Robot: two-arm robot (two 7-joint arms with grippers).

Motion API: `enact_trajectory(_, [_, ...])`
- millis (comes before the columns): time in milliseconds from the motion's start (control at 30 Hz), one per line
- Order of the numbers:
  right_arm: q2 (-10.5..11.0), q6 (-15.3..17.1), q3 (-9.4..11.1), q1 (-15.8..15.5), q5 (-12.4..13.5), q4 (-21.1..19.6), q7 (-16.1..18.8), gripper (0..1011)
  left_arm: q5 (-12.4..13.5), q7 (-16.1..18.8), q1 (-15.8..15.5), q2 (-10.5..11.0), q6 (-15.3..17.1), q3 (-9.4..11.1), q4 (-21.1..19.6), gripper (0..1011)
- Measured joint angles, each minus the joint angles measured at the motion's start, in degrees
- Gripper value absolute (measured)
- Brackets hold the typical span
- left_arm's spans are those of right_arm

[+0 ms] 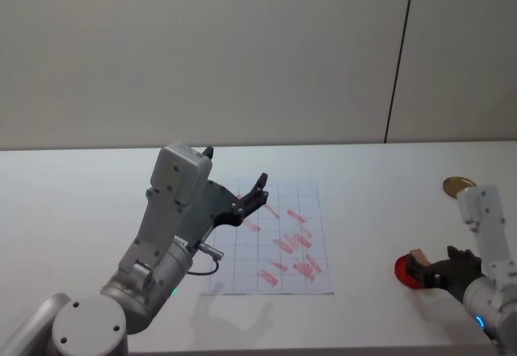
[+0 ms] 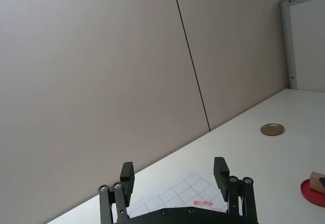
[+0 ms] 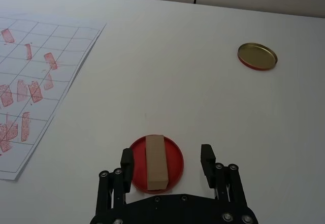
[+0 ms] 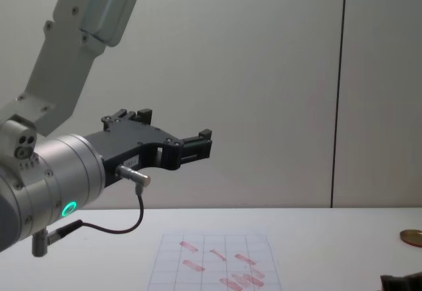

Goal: Use the one hand to pick up the stamp and affix it onto the A4 paper.

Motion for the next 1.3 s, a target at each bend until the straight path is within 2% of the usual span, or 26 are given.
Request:
enact_trajectory(100, [-0.12,-0.12,-0.08,0.25,-0.3,0.69,0.25,782,0.0,0.0,0.0,0.0,0.0,0.0,0.0,993])
enact_trajectory(300, [-0.35,-0.26,-0.16,0.69,-0.78,1.97,0.46,568,0.0,0.0,0.0,0.0,0.0,0.0,0.0,993])
enact_trajectory(367, [-0.41,-0.28,-0.17,0.82,-0.88,2.28,0.48,535,0.0,0.0,0.0,0.0,0.0,0.0,0.0,993])
enact_trajectory(467, [-0.53,-0.32,-0.21,1.0,-1.04,2.75,0.49,407,0.0,0.0,0.0,0.0,0.0,0.0,0.0,993])
enact_trajectory(667, [-0.81,-0.5,-0.3,1.36,-1.2,3.47,0.49,242,0.0,0.0,0.0,0.0,0.0,0.0,0.0,993])
enact_trajectory(1300, [-1.44,-0.46,-0.47,1.9,-1.59,4.16,0.25,238,0.0,0.0,0.0,0.0,0.0,0.0,0.0,993])
